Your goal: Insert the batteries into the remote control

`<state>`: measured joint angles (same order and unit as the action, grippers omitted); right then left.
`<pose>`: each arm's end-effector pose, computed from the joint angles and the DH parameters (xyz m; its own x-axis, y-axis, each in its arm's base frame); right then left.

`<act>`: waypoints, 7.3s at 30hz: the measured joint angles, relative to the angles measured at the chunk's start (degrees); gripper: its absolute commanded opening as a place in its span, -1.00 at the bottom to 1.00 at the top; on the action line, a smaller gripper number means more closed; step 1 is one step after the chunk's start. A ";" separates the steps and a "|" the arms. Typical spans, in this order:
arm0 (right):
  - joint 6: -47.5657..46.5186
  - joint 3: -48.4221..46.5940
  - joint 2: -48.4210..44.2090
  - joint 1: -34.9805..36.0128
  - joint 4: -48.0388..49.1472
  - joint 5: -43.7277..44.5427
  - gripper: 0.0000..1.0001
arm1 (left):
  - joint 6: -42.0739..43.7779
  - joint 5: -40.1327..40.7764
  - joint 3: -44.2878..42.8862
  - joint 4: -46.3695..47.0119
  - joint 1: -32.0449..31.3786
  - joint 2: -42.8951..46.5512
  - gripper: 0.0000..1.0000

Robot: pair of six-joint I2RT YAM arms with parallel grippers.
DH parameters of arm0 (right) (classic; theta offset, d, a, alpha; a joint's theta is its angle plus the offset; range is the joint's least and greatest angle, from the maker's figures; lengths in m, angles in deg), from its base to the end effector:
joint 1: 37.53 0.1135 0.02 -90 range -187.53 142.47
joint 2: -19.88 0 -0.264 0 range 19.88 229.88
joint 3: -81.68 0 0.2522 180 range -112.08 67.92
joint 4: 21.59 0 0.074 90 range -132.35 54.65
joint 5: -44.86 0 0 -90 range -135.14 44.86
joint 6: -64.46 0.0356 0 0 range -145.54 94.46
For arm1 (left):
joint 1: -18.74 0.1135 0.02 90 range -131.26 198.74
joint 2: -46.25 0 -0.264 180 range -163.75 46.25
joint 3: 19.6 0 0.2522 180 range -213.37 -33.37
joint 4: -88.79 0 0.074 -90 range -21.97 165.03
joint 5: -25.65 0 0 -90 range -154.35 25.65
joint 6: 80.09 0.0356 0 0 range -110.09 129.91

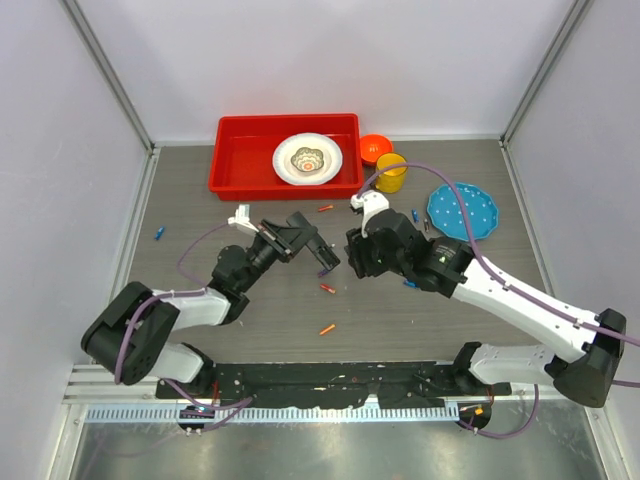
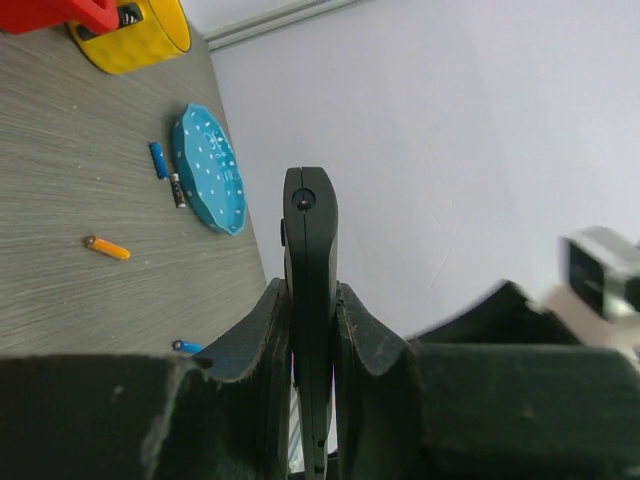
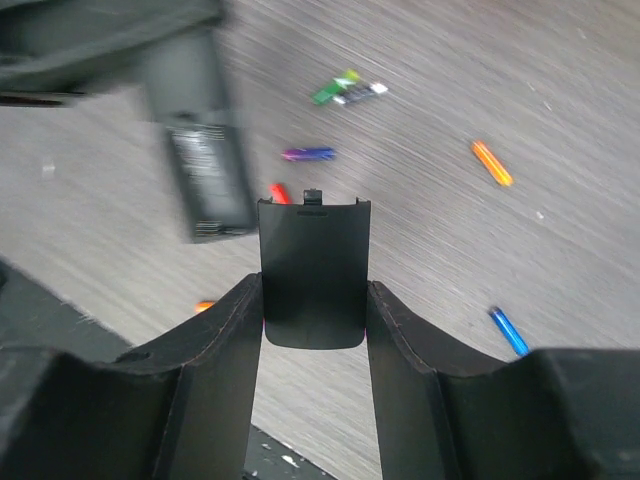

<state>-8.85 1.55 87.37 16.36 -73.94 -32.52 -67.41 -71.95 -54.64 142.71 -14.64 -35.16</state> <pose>0.1528 0.1963 0.3431 -0.5586 -0.2903 -0.7770 -0.5521 0.8292 0.0872 0.2170 -0.1486 0.2064 -0.6148 -0.7530 -0.2346 0.2508 0.0953 -0.9633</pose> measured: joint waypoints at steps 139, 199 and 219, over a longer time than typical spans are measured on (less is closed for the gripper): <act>-3.89 12.35 31.45 2.25 29.99 -1.53 -0.31 | 10.51 -6.49 18.36 -33.83 5.03 56.48 -1.00; 10.19 22.38 -9.81 0.11 27.69 4.81 -0.99 | 1.75 -14.88 6.86 2.84 3.93 3.89 -1.00; 3.87 16.81 -6.25 7.23 28.79 2.23 -0.99 | 0.70 -14.45 2.71 5.95 0.13 0.85 -1.00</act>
<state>-4.98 18.35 81.12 23.60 -45.16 -30.29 -66.71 -86.39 -51.93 148.66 -14.51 -34.31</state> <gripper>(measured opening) 0.076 0.213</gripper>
